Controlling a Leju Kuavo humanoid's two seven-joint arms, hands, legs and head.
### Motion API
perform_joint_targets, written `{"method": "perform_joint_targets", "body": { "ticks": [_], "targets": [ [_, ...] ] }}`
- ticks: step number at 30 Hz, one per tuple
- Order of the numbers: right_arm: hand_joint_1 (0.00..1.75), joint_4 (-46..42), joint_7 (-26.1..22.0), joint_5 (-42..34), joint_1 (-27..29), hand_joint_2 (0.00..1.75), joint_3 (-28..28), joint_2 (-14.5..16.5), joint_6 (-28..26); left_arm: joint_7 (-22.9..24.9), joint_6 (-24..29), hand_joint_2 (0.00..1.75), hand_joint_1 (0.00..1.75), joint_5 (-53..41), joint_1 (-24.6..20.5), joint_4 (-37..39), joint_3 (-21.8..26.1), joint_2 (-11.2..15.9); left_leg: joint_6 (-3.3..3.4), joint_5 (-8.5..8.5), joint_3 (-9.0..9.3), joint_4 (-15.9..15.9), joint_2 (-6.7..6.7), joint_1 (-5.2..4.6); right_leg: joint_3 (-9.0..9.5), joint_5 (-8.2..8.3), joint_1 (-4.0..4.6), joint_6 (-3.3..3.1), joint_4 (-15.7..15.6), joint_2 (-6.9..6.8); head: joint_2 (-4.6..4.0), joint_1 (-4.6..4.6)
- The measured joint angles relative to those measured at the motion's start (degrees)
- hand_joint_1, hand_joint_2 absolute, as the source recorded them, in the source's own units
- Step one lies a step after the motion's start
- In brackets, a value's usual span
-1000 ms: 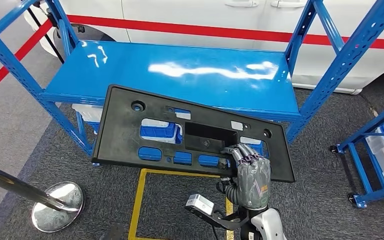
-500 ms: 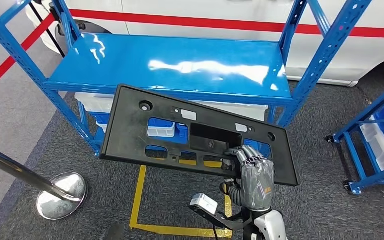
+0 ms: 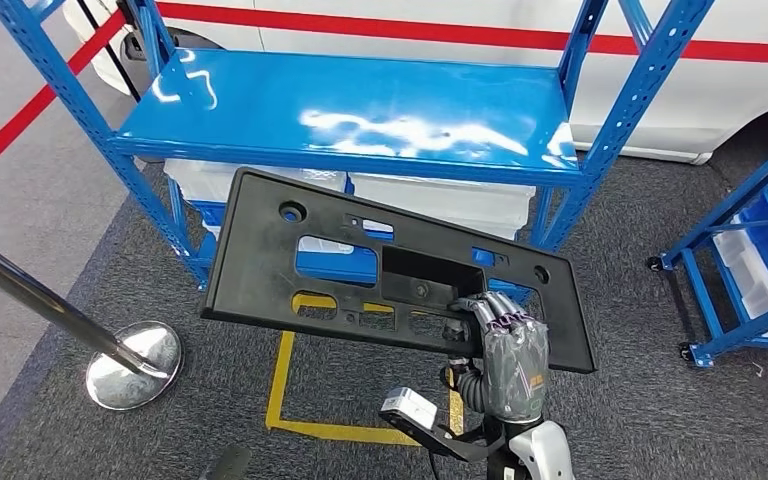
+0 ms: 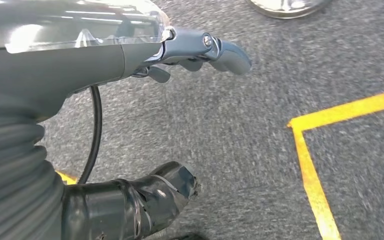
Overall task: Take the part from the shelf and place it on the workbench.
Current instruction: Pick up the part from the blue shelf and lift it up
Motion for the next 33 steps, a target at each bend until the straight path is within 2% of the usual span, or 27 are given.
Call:
{"method": "perform_joint_targets", "body": {
  "ticks": [1,2,4,5,6,7,8,9,10,11,12,13,15,16,17,19,20,21,22,23,25,26,27,29,31,33],
  "targets": [
    [1.75,0.0,0.0,-0.1,0.0,1.75,0.0,0.0,0.0,0.0,0.0,1.75,0.00,0.0,0.0,0.0,0.0,0.0,0.46,0.67,-0.41,-0.2,0.12,0.13,-0.35,-1.10,0.00,0.27,0.7,0.07,0.00,0.03],
    [1.75,0.0,-0.1,-0.2,0.1,1.75,-0.1,0.0,0.0,0.0,0.0,1.75,0.00,0.0,0.0,0.0,0.0,0.0,0.90,1.38,-0.96,-0.4,0.25,0.27,-0.97,-3.19,0.00,0.48,2.4,0.14,0.00,0.04],
    [1.75,0.0,-0.1,-0.4,0.2,1.75,-0.2,0.0,0.0,0.0,0.0,1.75,0.00,0.0,0.0,0.0,0.1,0.0,1.48,2.52,-2.48,-0.2,0.37,0.27,-2.72,-8.79,-0.10,0.77,8.8,0.15,0.01,0.07],
    [1.75,0.0,-0.2,-0.5,0.2,1.75,-0.3,0.0,0.0,0.0,-0.1,1.75,0.00,0.1,0.0,0.0,0.1,0.0,1.53,3.01,-3.33,0.0,0.38,0.23,-3.41,-10.52,-0.12,0.90,12.2,0.15,0.01,0.05],
    [1.75,0.0,-0.2,-0.5,0.3,1.75,-0.4,0.0,0.0,0.0,-0.1,1.75,0.00,0.1,0.0,0.0,0.1,0.0,1.52,3.44,-4.21,0.3,0.39,0.20,-3.56,-10.93,-0.13,1.02,14.5,0.14,0.01,0.07],
    [1.75,0.0,-0.3,-0.6,0.4,1.75,-0.5,0.0,0.0,0.0,-0.2,1.75,0.00,0.1,0.0,0.0,0.1,0.0,1.47,3.80,-5.07,0.6,0.40,0.19,-2.88,-10.06,-0.14,1.07,15.2,0.14,0.01,0.06],
    [1.75,0.0,-0.3,-0.7,0.4,1.75,-0.6,0.0,0.0,-0.1,-0.3,1.75,0.00,0.1,0.0,0.0,0.1,0.0,1.36,4.10,-5.89,0.9,0.40,0.19,-1.24,-8.46,-0.14,1.04,13.9,0.13,0.01,0.07],
    [1.75,0.0,-0.4,-0.7,0.5,1.75,-0.6,0.0,0.0,-0.1,-0.3,1.75,0.00,0.1,0.0,0.0,0.1,0.0,1.23,4.35,-6.61,1.3,0.39,0.19,1.28,-6.97,-0.14,0.90,10.8,0.11,0.01,0.07],
    [1.75,0.0,-0.5,-0.8,0.5,1.75,-0.7,0.0,0.0,-0.2,-0.4,1.75,0.00,0.1,0.0,0.0,0.1,0.0,1.04,4.54,-7.23,1.7,0.37,0.12,4.06,-6.42,-0.01,0.67,7.0,0.11,0.00,0.07],
    [1.75,0.0,-0.6,-0.9,0.5,1.75,-0.8,0.0,0.0,-0.2,-0.4,1.75,0.00,0.1,0.0,0.0,0.1,0.0,0.79,4.77,-7.66,2.0,0.36,0.06,6.40,-6.59,0.12,0.38,3.4,0.11,-0.01,0.05],
    [1.75,0.0,-0.6,-0.9,0.5,1.75,-0.9,0.0,0.0,-0.2,-0.4,1.75,0.00,0.0,0.1,0.0,0.1,0.0,0.50,5.02,-7.96,2.3,0.36,0.00,7.86,-7.16,0.29,0.10,0.9,0.11,0.00,0.04],
    [1.75,-0.1,-0.6,-0.9,0.6,1.75,-0.9,0.0,0.0,-0.2,-0.4,1.75,0.00,0.0,0.1,0.0,0.1,0.0,0.18,5.32,-8.15,2.4,0.37,-0.03,8.38,-7.68,0.47,-0.17,-0.4,0.13,0.00,0.04],
    [1.75,-0.1,-0.6,-0.9,0.7,1.75,-1.0,0.0,0.0,-0.2,-0.4,1.75,0.00,0.0,0.1,0.0,0.1,0.0,-0.54,5.68,-8.41,2.4,0.33,-0.01,8.13,-7.26,0.32,-0.84,-1.1,0.09,0.01,0.04],
    [1.75,-0.1,-0.6,-1.0,0.7,1.75,-1.0,0.0,0.0,-0.2,-0.4,1.75,0.00,0.0,0.2,0.0,0.1,0.0,-0.85,5.04,-8.76,3.0,0.27,0.02,7.95,-6.84,0.16,-1.29,-1.3,0.04,0.01,0.01],
    [1.75,-0.1,-0.6,-1.0,0.8,1.75,-1.0,0.0,0.0,-0.2,-0.4,1.75,0.00,0.0,0.2,0.0,0.1,0.0,-1.14,3.65,-9.41,4.5,0.19,0.06,7.71,-6.42,-0.03,-1.71,-1.5,-0.03,0.00,-0.01],
    [1.75,-0.1,-0.7,-1.2,1.0,1.75,-1.1,0.0,0.0,-0.3,-0.3,1.75,0.00,0.0,0.2,0.0,0.1,0.0,-1.64,-0.74,-11.71,10.7,0.11,0.33,7.08,-5.82,-0.09,-2.21,-1.6,-0.16,0.00,-0.06],
    [1.75,-0.1,-0.7,-1.4,1.2,1.75,-1.1,0.0,-0.1,-0.3,-0.3,1.75,0.00,0.0,0.3,0.0,0.1,0.0,-1.88,-2.51,-12.87,14.3,0.11,0.46,6.72,-5.61,-0.08,-2.24,-1.5,-0.21,-0.01,-0.06],
    [1.75,-0.1,-0.7,-1.6,1.4,1.75,-1.2,0.0,-0.1,-0.3,-0.2,1.75,0.00,0.1,0.3,0.0,0.1,0.0,-2.09,-3.36,-13.49,16.9,0.11,0.59,6.40,-5.45,-0.08,-2.20,-1.4,-0.24,0.00,-0.07],
    [1.75,-0.1,-0.7,-1.8,1.7,1.75,-1.3,0.0,-0.2,-0.3,-0.2,1.75,0.00,0.1,0.4,0.0,0.1,0.0,-2.23,-3.09,-13.22,17.5,0.12,0.70,6.13,-5.35,-0.11,-2.14,-1.2,-0.25,0.01,-0.07],
    [1.75,-0.1,-0.7,-2.0,2.1,1.75,-1.5,0.0,-0.3,-0.3,-0.1,1.75,0.00,0.1,0.4,0.0,0.1,0.0,-2.29,-1.82,-11.90,15.9,0.12,0.81,5.95,-5.31,-0.14,-2.07,-1.0,-0.23,0.01,-0.07],
    [1.75,-0.3,-0.7,-2.3,2.7,1.75,-1.9,0.0,-0.5,-0.3,-0.1,1.75,0.00,0.2,0.5,0.0,0.1,0.0,-2.14,1.28,-7.36,8.7,0.03,0.94,5.76,-5.38,-0.15,-1.82,-0.7,-0.17,0.01,-0.06],
    [1.75,-0.4,-0.7,-2.5,2.9,1.75,-2.1,0.0,-0.7,-0.3,0.0,1.75,0.00,0.2,0.5,0.0,0.1,0.0,-1.94,2.12,-5.47,5.4,-0.06,0.85,5.61,-5.37,-0.09,-1.58,-0.6,-0.12,0.01,-0.06],
    [1.75,-0.6,-0.7,-2.6,3.2,1.75,-2.4,0.0,-0.8,-0.3,0.0,1.75,0.00,0.2,0.5,0.0,0.1,0.0,-1.74,2.38,-4.34,3.3,-0.15,0.74,5.45,-5.29,-0.05,-1.26,-0.5,-0.07,0.00,-0.06],
    [1.75,-0.9,-0.7,-2.8,3.5,1.75,-2.8,0.0,-1.0,-0.3,0.0,1.75,0.00,0.3,0.6,0.0,0.2,0.0,-1.35,2.12,-4.01,2.0,-0.23,0.48,5.18,-4.99,-0.03,-0.64,-0.6,0.02,0.00,-0.07],
    [1.75,-1.1,-0.7,-2.8,3.9,1.75,-3.1,0.0,-1.0,-0.3,0.0,1.75,0.00,0.3,0.6,0.0,0.3,0.0,-0.70,2.29,-3.97,1.3,-0.14,0.75,4.87,-5.49,-0.07,-0.09,-0.1,0.07,0.01,-0.04],
    [1.75,-1.4,-0.8,-2.9,4.3,1.75,-3.5,0.0,-1.2,-0.3,0.0,1.75,0.00,0.4,0.5,0.0,0.3,0.0,0.18,2.59,-3.93,0.7,-0.01,0.99,3.10,-8.11,-0.10,0.28,3.7,0.09,0.01,0.01]
  ]
}}
